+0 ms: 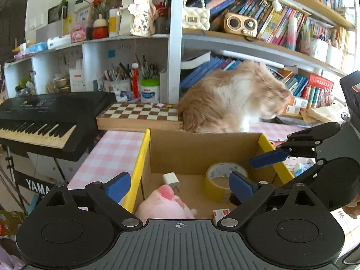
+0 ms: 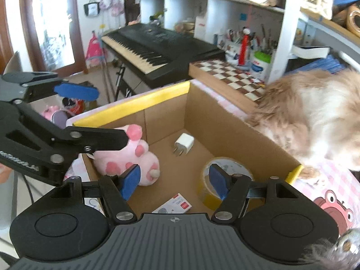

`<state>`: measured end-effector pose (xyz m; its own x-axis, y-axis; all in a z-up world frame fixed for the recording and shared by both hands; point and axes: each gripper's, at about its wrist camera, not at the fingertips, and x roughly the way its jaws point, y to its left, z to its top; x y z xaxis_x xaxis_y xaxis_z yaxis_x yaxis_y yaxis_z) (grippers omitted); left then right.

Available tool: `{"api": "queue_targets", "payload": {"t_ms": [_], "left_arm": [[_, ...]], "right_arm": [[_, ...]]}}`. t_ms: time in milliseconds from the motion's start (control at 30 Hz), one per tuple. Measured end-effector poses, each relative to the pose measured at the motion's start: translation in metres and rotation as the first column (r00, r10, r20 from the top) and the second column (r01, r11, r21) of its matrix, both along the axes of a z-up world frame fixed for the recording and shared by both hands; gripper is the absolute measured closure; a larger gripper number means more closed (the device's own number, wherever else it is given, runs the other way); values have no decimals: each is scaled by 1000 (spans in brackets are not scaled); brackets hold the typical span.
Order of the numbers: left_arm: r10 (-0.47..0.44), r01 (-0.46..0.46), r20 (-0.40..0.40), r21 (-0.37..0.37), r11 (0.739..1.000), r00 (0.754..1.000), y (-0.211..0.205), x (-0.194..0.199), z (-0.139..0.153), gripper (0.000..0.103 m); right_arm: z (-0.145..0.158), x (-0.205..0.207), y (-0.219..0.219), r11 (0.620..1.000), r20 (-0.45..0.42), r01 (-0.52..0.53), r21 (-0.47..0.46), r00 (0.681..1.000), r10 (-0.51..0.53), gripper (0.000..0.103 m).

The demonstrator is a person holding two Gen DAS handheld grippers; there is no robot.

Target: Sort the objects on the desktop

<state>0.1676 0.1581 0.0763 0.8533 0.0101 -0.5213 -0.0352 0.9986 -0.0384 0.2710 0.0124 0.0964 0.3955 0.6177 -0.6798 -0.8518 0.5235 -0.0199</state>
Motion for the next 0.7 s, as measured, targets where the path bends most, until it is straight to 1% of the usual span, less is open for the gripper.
{"api": "queue_targets", "payload": {"t_ms": [233,300,400,533,700], "left_arm": [[-10,10,17,-11,1000,1000,-4,-22,1,6],[-8,9,26,-18,1000,1000,-6,-30,1,6],[-6,7,33,-36,999,999,-8,-44,0,5],[-12,14,31,-52,999,999,-11,-65,-2,5],[-30,31,20,-47,998,999,-17,-90,-4,5]], "right_arm": [[9,-22,-15,998,42,60,28,997,-61,37],[10,-30,-20,995,57,88,38,994,-91,35],[10,-42,-29,990,71,132,56,988,-136,34],[8,-62,-41,979,72,190,76,978,-196,34],[3,-89,-56,963,56,251,93,965,-257,35]]}}
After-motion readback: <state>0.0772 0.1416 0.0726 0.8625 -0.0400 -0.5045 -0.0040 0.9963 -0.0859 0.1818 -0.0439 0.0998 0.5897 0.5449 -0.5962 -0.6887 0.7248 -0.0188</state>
